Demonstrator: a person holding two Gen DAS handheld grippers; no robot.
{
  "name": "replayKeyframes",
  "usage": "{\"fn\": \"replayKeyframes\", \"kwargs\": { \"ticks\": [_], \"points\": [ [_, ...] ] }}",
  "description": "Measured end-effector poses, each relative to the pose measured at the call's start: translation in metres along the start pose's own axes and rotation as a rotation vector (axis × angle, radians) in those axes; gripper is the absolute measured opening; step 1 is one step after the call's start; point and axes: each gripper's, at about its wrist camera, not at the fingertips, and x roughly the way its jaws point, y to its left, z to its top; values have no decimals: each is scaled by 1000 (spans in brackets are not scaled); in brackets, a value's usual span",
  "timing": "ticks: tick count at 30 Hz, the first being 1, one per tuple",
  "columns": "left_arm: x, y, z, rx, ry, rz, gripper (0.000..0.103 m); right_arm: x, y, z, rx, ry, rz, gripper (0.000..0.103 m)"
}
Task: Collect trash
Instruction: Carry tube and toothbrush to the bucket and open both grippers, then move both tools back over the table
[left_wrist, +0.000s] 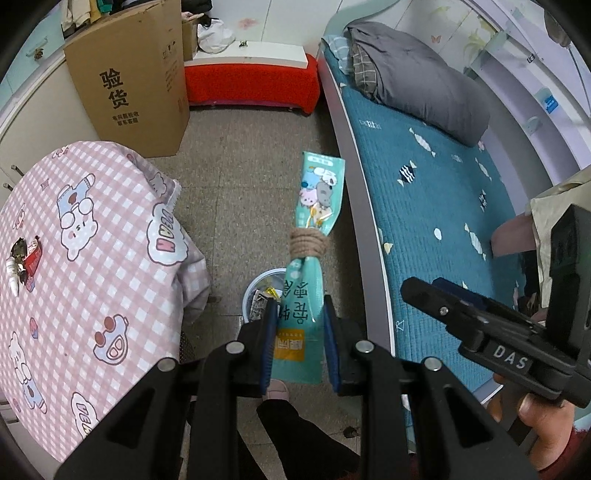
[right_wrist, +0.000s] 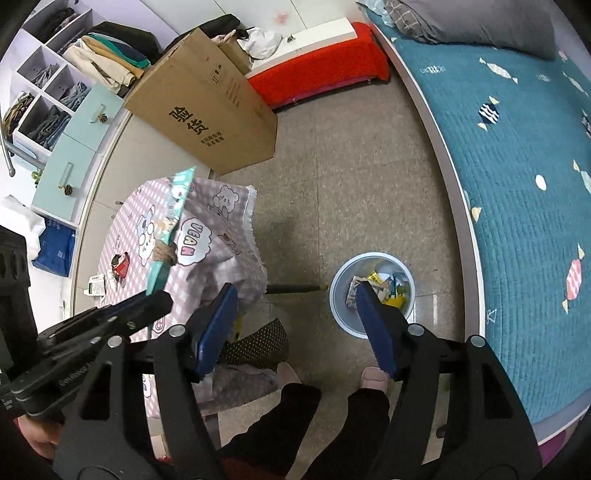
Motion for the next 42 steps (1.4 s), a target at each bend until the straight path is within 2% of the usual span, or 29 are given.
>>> {"fn": "replayKeyframes", "kwargs": {
  "ticks": [11, 15, 16, 17, 18, 27, 31, 36, 42],
  "points": [
    [7, -17, 12, 36, 6, -20, 23, -21, -3, 11, 15, -64, 15, 69],
    [9, -22, 19, 39, 22, -55, 25, -30, -10, 15, 46, -89, 14, 71],
    [12, -23, 21, 31, 42, -66, 38, -31, -12, 16, 55, -93, 16, 71],
    [15, -23, 23, 23, 60, -62, 60, -32, -13, 16, 60, -95, 15, 71],
    [16, -23, 24, 16, 61, -50, 66, -33, -15, 17, 66, -97, 8, 71],
    [10, -10, 22, 3, 38, -23, 68, -22, -6, 15, 59, -65, 4, 71],
    [1, 9, 19, -33, 20, -6, 69, -13, 11, 14, 32, -47, 14, 71],
    [-17, 53, 13, -113, -18, 16, 69, 7, 53, 14, -31, -16, 41, 71],
    [-47, 140, 1, -284, -87, 70, 69, 41, 123, 14, -127, 35, 78, 71]
  ]
}}
